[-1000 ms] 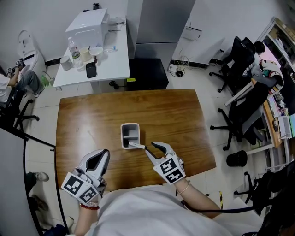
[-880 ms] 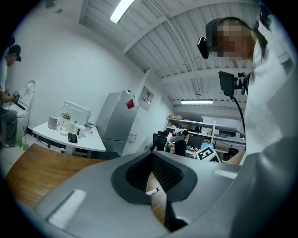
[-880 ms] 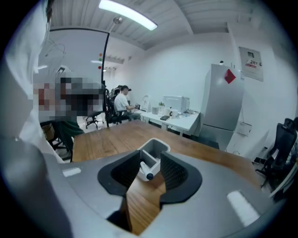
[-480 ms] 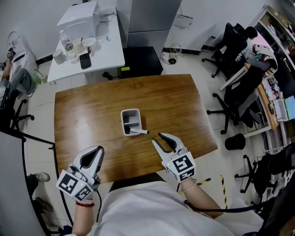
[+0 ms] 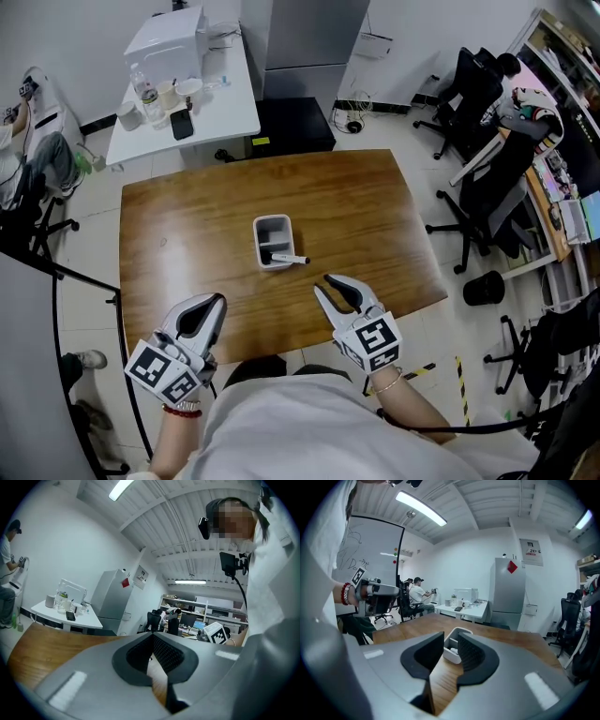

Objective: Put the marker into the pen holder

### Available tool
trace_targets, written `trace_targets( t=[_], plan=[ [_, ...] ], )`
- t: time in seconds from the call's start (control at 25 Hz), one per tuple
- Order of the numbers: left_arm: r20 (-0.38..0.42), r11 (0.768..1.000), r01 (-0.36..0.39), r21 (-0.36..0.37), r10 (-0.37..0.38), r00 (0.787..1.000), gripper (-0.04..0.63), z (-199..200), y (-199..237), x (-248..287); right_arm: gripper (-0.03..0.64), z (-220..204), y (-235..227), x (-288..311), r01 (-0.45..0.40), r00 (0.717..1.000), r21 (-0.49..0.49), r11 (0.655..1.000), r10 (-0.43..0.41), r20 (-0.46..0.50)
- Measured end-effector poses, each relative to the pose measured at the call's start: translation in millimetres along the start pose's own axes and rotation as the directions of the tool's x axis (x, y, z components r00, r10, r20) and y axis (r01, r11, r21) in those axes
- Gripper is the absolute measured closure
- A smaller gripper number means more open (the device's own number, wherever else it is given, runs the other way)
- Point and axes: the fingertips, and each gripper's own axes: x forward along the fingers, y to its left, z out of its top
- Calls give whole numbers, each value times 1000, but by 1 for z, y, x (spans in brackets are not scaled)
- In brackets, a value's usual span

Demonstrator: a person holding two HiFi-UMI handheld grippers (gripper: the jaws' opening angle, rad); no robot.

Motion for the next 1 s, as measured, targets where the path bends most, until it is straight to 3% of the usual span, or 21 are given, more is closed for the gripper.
trace_targets(
  t=[0.2,0.4,0.64,1.0],
  plan=[
    [-15,999,-48,14,48,999,598,-4,-14,-13,538,2,11,-10,-40,999,-8,999,40,31],
    [1,996,-84,0,84,996,598,-7,-32,-18,547,-13,-3,-49,0,999,18,1000,0,34],
    [-2,997,-76,-7,76,997,598,-27,-84,-13,551,-53,-21,-108,41,999,70,997,-42,5],
    [5,991,-131,-21,131,991,598,-65,-153,-39,554,-92,-1,-174,-11,1000,77,997,10,8]
  ],
)
